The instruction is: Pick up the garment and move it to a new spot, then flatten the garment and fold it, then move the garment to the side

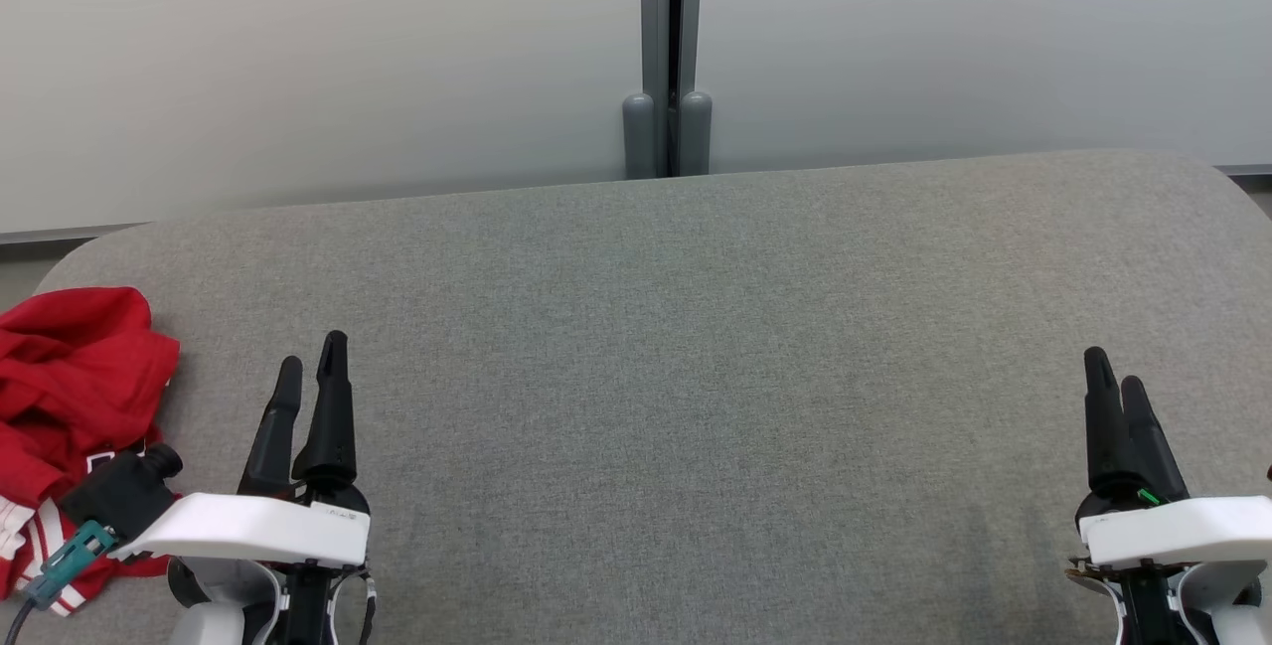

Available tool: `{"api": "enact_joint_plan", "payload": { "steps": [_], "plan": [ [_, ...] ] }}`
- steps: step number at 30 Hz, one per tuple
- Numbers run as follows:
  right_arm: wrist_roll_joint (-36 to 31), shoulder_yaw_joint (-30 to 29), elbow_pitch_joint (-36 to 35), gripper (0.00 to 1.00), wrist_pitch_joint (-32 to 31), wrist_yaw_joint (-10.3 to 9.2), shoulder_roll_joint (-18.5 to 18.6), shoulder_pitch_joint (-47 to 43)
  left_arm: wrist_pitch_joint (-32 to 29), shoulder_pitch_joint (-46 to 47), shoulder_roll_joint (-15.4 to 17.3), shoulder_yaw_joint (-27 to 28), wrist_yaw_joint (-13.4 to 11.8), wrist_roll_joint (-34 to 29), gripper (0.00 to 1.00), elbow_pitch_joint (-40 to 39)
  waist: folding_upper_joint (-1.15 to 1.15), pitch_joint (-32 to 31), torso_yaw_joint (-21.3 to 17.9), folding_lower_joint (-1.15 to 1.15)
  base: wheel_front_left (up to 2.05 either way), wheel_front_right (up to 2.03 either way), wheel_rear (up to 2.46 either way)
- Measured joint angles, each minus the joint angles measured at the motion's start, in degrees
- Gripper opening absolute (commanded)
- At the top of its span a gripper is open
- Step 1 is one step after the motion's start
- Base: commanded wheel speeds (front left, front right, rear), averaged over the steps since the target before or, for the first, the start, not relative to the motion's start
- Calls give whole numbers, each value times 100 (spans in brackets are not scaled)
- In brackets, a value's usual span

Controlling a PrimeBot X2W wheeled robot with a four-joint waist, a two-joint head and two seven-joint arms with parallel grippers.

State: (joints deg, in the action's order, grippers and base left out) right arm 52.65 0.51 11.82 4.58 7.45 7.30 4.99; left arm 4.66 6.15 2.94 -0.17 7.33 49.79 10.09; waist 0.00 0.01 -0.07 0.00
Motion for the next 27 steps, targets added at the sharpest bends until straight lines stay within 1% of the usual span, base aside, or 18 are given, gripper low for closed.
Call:
{"api": "enact_joint_plan", "payload": {
  "steps": [12, 27],
  "plan": [
    [-1103, 135, 146, 100, 75, 1, 77, 26, 203, -95, 64, -100, -46, -1201, 100, 66, 0, -27, 4, 0, 0, 0, 0],
    [-2312, 212, 321, 100, 140, 1, 87, 30, 436, -108, 138, -221, -194, -2260, 100, 532, 0, -67, 8, 0, 0, 0, 0]
  ]
}}
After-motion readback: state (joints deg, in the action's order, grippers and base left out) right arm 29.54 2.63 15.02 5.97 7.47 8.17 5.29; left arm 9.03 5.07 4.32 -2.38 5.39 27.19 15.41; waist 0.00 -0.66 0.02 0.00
